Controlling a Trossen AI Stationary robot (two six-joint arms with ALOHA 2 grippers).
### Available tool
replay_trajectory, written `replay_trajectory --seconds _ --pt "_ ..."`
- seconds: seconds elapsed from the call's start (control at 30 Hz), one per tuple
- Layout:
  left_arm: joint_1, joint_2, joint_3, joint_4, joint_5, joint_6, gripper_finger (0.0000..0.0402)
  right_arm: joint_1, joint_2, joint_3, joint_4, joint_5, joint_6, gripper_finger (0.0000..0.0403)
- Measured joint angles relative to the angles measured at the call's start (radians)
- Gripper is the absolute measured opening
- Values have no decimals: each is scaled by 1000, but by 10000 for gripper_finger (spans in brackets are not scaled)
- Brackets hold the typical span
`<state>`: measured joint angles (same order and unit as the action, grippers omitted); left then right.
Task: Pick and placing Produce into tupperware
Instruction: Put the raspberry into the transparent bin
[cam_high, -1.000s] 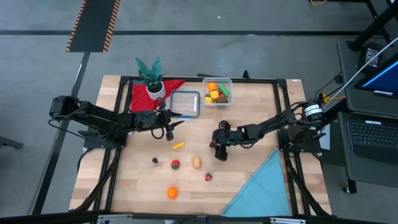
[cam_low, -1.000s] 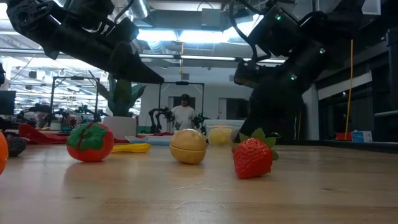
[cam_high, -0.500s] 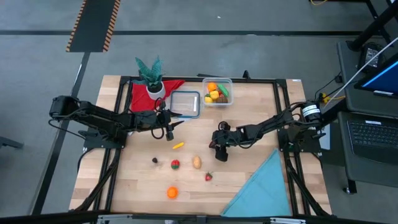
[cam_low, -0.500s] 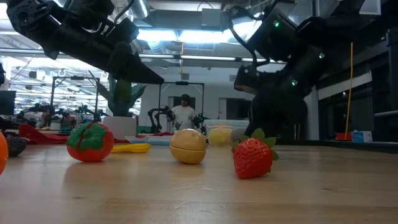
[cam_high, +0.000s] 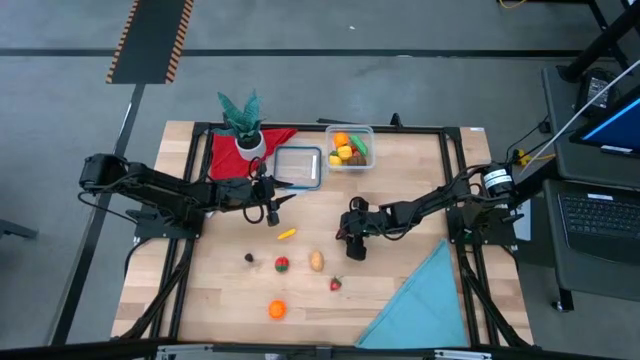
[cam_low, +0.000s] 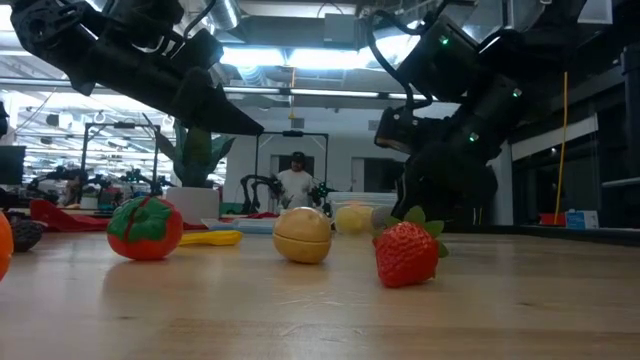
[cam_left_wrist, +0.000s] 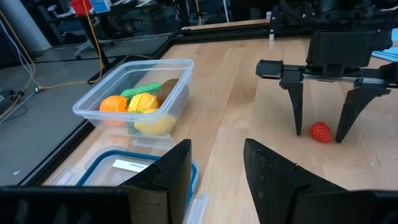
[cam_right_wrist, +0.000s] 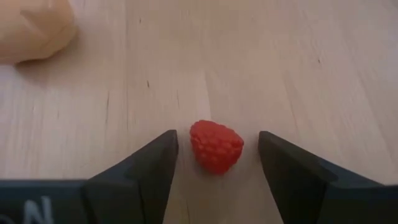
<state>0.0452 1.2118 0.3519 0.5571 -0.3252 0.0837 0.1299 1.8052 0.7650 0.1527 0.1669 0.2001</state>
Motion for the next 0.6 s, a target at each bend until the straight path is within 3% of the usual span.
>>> replay_trajectory --seconds 0.6 --pt "0 0 0 0 0 6 140 -14 2 0 5 -12 0 104"
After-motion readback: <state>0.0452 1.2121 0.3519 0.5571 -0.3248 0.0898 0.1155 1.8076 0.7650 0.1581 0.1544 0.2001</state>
